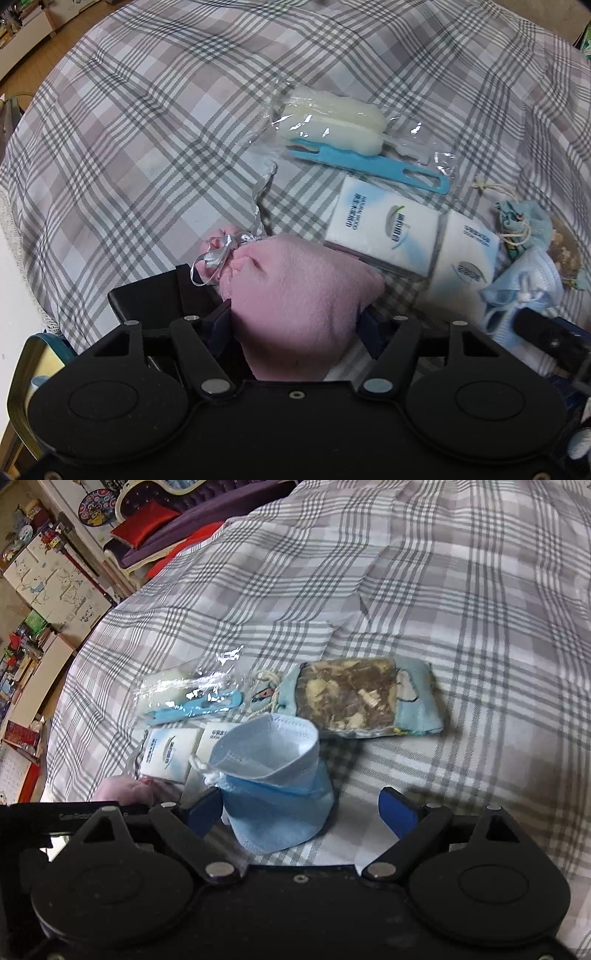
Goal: Organize soft objects
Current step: 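Carry the pink pouch and blue mask over the gold tray with both tools, then lower the pouch and mask into the gold tray and open both tools, then move the left tool to the wrapped white sponge while the right tool reaches the snack bag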
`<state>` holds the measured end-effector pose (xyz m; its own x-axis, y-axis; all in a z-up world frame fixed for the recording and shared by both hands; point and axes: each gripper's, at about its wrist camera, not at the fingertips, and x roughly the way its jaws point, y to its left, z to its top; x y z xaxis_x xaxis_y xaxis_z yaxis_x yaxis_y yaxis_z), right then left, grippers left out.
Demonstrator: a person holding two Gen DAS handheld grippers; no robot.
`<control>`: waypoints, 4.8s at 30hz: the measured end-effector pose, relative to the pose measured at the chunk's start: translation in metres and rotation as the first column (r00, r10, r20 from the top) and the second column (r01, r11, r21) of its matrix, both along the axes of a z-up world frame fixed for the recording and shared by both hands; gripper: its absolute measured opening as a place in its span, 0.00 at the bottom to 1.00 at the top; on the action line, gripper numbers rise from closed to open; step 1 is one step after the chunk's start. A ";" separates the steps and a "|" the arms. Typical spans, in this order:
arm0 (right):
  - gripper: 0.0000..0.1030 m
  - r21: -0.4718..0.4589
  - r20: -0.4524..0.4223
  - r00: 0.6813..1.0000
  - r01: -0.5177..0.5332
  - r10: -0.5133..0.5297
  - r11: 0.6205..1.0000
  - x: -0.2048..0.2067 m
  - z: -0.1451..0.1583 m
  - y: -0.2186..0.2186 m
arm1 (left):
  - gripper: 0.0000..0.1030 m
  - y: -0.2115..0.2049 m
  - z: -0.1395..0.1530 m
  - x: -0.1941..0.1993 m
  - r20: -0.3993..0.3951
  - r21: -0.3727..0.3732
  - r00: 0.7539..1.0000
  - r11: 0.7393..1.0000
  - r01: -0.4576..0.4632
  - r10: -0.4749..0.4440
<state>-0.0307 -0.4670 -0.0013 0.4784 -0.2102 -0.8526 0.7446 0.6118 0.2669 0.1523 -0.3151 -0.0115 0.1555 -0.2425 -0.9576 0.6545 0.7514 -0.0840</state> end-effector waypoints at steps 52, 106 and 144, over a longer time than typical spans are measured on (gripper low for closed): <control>0.31 -0.279 0.204 0.931 -0.242 0.303 0.929 -0.005 0.066 0.159 | 0.61 0.349 -0.003 0.053 0.017 0.014 0.857 0.857 -0.516 0.516; 0.59 -0.071 -0.096 0.808 -0.588 0.581 0.806 0.084 -0.002 0.360 | 0.71 0.359 -0.004 0.047 -0.048 -0.099 0.868 0.862 -0.497 0.494; 0.67 -0.105 -0.073 0.910 -0.415 0.409 0.904 0.039 0.014 0.275 | 0.71 0.321 0.000 0.025 0.072 -0.059 0.925 0.928 -0.368 0.372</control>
<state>0.0081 -0.1921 0.0125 0.5027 -0.1014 -0.8585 0.4298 0.8910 0.1464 0.1778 0.0056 -0.0111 0.3187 -0.1941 -0.9278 0.3363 0.9383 -0.0808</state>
